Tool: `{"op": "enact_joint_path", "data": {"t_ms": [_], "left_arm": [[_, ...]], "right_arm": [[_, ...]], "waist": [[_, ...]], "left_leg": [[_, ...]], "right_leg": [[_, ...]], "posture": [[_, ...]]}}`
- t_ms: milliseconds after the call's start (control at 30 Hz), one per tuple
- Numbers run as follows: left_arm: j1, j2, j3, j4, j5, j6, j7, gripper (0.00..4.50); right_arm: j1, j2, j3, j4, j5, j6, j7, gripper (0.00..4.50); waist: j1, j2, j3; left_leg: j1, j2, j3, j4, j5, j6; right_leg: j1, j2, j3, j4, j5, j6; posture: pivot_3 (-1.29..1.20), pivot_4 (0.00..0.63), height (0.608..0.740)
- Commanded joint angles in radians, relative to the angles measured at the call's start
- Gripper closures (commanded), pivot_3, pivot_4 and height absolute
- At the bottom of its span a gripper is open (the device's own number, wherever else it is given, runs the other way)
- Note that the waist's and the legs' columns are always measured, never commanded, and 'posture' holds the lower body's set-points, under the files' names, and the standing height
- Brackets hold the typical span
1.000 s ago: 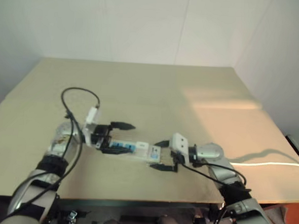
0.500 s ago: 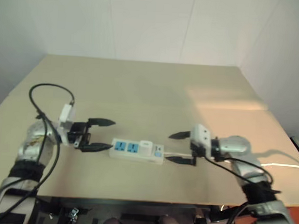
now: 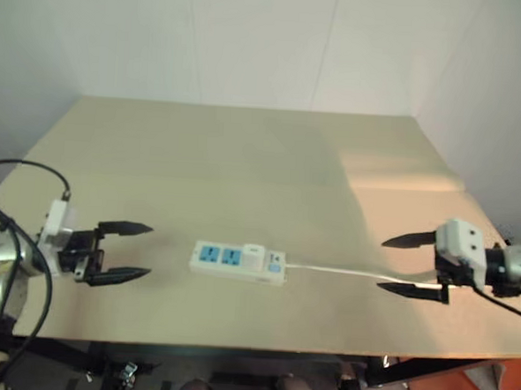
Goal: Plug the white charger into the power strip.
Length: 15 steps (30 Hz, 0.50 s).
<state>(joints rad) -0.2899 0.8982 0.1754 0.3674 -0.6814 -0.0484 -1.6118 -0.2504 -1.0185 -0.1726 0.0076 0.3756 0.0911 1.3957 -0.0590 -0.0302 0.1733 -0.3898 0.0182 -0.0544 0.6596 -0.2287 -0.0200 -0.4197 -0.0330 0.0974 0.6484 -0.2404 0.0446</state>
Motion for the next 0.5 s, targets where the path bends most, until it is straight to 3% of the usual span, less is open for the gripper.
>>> {"op": "enact_joint_path", "data": {"t_ms": [33, 167, 500], "left_arm": [[-0.015, 0.0, 0.026, -0.029, 0.012, 0.011, -0.001, 0.0], [-0.018, 0.001, 0.006, -0.055, 0.048, 0.087, 0.058, 0.0], [-0.086, -0.019, 0.006, -0.017, 0.076, 0.103, 0.004, 0.0]], "right_arm": [[0.025, -0.028, -0.049, -0.038, 0.03, 0.01, 0.007, 0.05], [0.06, -0.029, -0.069, -0.06, 0.037, 0.027, -0.016, 0.05], [0.091, -0.025, -0.081, -0.066, 0.034, 0.018, -0.033, 0.05]], "waist": [[0.001, 0.0, 0.0], [0.003, 0.0, 0.0], [0.012, 0.0, 0.0]], "left_leg": [[0.0, 0.0, 0.0, 0.0, 0.0, 0.0], [-0.002, 0.0, 0.0, 0.0, 0.0, 0.0], [-0.001, 0.0, 0.001, 0.0, 0.0, 0.0]], "right_leg": [[0.0, 0.0, 0.0, 0.0, 0.0, 0.0], [-0.002, 0.0, 0.0, 0.0, -0.001, 0.0], [-0.001, 0.0, 0.0, 0.0, 0.0, 0.0]], "posture": [[0.0, 0.15, 0.74], [0.0, 0.15, 0.74], [0.0, 0.15, 0.74]]}}
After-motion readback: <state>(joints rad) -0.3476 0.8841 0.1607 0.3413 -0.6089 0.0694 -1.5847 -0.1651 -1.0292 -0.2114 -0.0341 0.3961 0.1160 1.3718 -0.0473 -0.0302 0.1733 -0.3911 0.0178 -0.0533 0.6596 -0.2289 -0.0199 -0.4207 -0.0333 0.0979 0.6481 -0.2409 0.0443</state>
